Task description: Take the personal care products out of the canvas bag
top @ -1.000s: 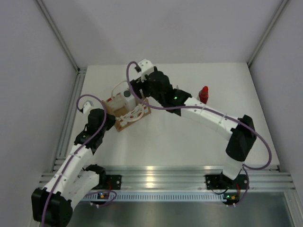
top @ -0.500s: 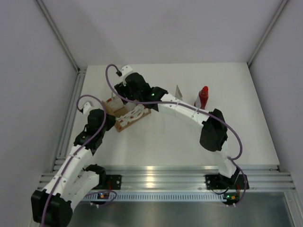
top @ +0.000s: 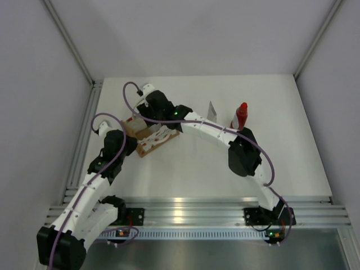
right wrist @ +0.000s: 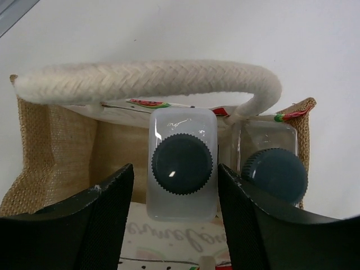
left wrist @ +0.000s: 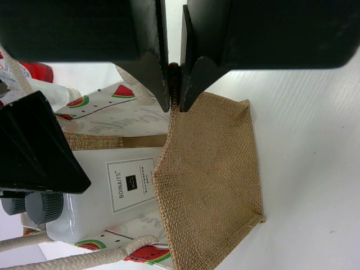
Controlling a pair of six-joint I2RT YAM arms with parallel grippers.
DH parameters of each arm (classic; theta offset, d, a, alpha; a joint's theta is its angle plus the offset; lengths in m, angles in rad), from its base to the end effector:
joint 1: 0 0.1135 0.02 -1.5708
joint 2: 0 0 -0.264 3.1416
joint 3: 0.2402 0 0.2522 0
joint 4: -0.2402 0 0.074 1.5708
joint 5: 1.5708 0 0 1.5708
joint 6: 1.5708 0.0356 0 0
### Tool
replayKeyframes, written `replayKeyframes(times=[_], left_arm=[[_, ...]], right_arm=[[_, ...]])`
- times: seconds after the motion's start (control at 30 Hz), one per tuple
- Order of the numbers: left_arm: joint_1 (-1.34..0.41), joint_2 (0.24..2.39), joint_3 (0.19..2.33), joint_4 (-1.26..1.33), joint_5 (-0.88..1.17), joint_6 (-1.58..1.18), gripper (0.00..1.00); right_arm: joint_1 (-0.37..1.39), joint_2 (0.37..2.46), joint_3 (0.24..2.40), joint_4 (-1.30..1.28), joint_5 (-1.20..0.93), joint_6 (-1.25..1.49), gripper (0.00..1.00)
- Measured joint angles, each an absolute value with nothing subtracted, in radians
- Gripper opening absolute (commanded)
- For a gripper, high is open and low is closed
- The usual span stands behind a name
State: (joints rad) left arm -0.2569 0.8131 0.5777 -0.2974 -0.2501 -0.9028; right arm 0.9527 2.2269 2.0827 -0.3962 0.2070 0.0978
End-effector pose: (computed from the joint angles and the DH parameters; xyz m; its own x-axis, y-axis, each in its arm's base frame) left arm 0.1804 -0.0383 0.2514 -0.3357 -0.6983 -0.6323 -0.3609 0.7153 -0.5984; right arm 0.3104 0.4240 0.2909 -0.3646 -0.3479 -0.8637 -0.6630 0.7483 -0.0215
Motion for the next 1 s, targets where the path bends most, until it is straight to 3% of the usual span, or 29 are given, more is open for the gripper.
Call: replayKeyframes(times=[0.67, 0.83, 1.0], left_arm=[[-0.257, 0.814, 0.578, -0.297, -0.251, -0.902, 0.00], [-0.257, 0.814, 0.578, -0.297, -0.251, -0.902, 0.00], [-0.257, 0.814, 0.578, -0.297, -0.252, -0.902, 0.00]], right_arm=[[0.949, 2.341, 2.190, -0.389, 0.187, 0.113, 0.59], [0.949, 2.356, 2.194, -0.386, 0.207, 0.117, 0.54], [0.948, 2.368, 2.194, -0.387, 0.224, 0.120, 0.33]])
